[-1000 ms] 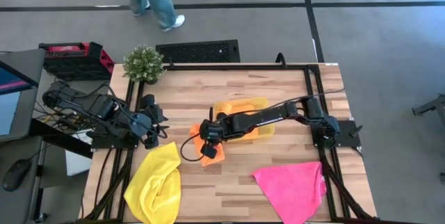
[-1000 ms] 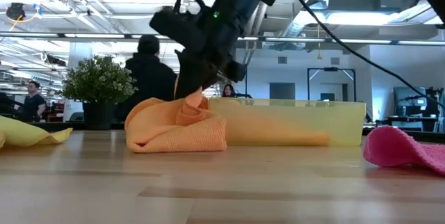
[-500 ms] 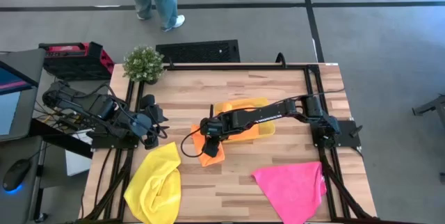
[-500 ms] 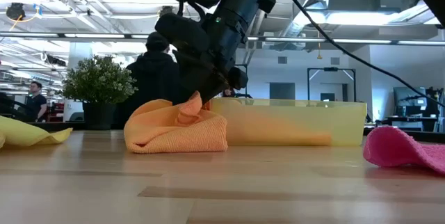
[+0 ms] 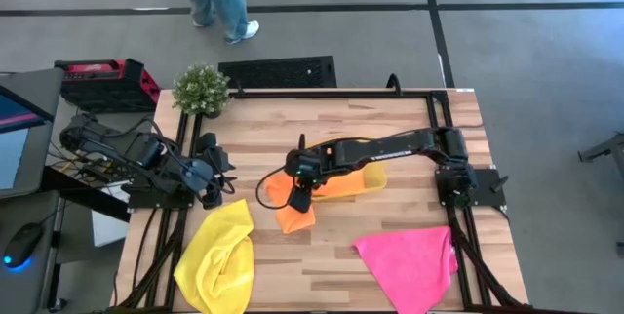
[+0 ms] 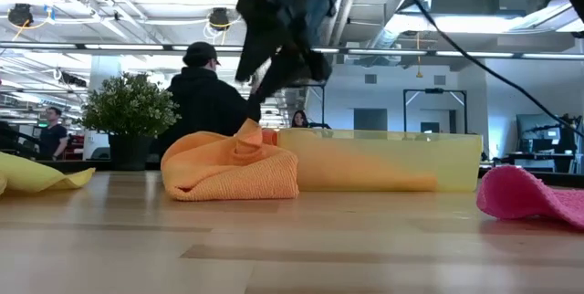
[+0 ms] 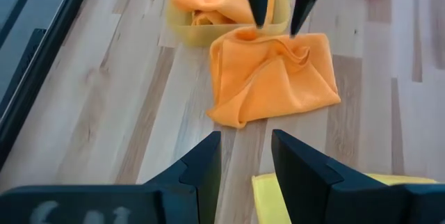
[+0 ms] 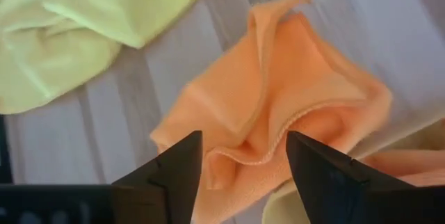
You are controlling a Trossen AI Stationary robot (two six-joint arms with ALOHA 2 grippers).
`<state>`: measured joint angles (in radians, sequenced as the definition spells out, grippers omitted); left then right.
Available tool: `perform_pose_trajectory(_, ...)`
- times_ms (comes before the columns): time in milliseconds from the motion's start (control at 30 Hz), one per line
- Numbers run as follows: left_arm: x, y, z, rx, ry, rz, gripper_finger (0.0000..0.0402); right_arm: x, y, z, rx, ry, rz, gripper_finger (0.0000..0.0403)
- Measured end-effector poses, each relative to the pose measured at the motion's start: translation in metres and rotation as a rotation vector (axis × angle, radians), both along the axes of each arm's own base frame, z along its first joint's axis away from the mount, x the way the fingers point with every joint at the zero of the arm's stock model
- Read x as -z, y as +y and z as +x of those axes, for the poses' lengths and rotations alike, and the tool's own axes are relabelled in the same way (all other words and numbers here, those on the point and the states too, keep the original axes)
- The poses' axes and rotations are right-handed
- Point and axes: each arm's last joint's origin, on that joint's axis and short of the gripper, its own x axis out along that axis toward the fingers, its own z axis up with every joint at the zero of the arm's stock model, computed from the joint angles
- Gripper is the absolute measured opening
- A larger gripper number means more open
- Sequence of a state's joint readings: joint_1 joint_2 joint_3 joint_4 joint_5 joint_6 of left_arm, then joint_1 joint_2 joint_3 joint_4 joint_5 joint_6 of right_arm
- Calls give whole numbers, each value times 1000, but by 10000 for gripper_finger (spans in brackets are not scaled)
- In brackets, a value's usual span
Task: Fold microfiber towels
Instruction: Fold the orange microfiber towel
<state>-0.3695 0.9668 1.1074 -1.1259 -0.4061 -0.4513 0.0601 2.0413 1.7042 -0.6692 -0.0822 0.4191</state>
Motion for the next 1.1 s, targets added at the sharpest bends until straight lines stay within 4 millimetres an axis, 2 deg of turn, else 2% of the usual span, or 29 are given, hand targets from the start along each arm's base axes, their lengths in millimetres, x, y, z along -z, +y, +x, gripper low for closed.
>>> perform_pose_trajectory(233,34,-4,19,37,74,54,121,-42,6,-17,-80,-103,-38,226)
perform_pose_trajectory(433,57,4,52,136,116,135,121,-74,8,-32,-87,-183,-37,226)
perform_pose_trajectory(600,78,15,83,316,190,51,121,-91,13,-44,-109,-211,-41,226)
perform_pose_trajectory(700,97,21,99,423,252,15,121,-96,15,-49,-124,-212,-49,226)
perform_pose_trajectory(867,127,32,120,495,349,64,121,-95,20,-50,-139,-202,-50,226)
perform_pose_trajectory(1000,141,37,129,545,381,94,121,-91,23,-50,-146,-178,-51,226)
perform_pose_trajectory(1100,143,39,131,570,380,114,121,-90,25,-52,-142,-158,-44,226)
